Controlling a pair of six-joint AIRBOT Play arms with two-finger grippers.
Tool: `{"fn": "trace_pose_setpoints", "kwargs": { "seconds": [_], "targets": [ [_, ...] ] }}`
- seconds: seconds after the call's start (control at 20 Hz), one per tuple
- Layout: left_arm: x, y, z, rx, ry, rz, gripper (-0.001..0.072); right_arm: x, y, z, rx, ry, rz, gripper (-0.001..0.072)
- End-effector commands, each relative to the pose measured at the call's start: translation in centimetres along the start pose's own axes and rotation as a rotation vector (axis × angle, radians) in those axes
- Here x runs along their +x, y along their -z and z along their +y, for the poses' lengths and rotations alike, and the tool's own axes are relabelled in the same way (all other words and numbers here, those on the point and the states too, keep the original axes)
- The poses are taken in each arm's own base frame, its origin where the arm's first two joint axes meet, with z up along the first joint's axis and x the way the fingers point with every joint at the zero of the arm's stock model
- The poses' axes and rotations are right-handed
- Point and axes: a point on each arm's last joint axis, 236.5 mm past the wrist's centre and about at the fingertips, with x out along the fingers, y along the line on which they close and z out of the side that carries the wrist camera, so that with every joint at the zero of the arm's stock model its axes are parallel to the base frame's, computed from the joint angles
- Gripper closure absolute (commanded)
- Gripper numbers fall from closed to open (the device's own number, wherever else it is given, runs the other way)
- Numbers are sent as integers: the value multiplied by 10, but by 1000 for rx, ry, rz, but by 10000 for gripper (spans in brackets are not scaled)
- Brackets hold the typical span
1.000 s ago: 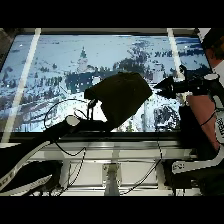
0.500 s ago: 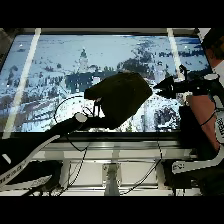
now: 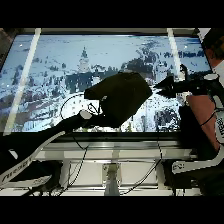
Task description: Fold the clothes and pants, and hang the long-sleeved shirts on hangers.
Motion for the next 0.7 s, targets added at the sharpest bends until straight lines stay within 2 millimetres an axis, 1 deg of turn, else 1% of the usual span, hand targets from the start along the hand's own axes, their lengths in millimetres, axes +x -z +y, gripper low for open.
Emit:
{"fn": "trace_pose_setpoints", "kwargs": {
  "seconds": [0.0, 0.1, 0.15, 0.2, 0.25, 0.3, 0.35, 0.4, 0.45, 0.55, 0.65],
  "targets": [
    [-31, -23, -15, 121, 10, -49, 700, 0, 2, -26, -80, 106, 17, 194],
    [-79, -56, -16, 265, -53, -155, 700, 3, 8, -46, -72, 155, 58, 194],
    [-107, -73, -10, 292, -108, -213, 700, 7, 10, -48, -64, 142, 72, 194],
    [-134, -86, 3, 298, -177, -261, 700, 13, 11, -49, -60, 121, 87, 194],
    [-163, -97, 23, 289, -266, -302, 700, 20, 13, -50, -64, 110, 104, 194],
    [-186, -104, 43, 264, -348, -331, 700, 29, 16, -50, -89, 110, 125, 194],
    [-207, -107, 62, 214, -412, -351, 699, 38, 19, -48, -122, 109, 146, 193],
    [-218, -106, 73, 162, -437, -356, 698, 49, 23, -44, -168, 112, 166, 194],
    [-222, -102, 81, 124, -444, -344, 698, 60, 24, -40, -224, 119, 175, 193],
    [-221, -97, 85, 111, -445, -322, 698, 82, 27, -32, -287, 147, 187, 194],
    [-220, -96, 86, 108, -445, -317, 698, 101, 44, -28, -338, 171, 256, 196]
  ]
}}
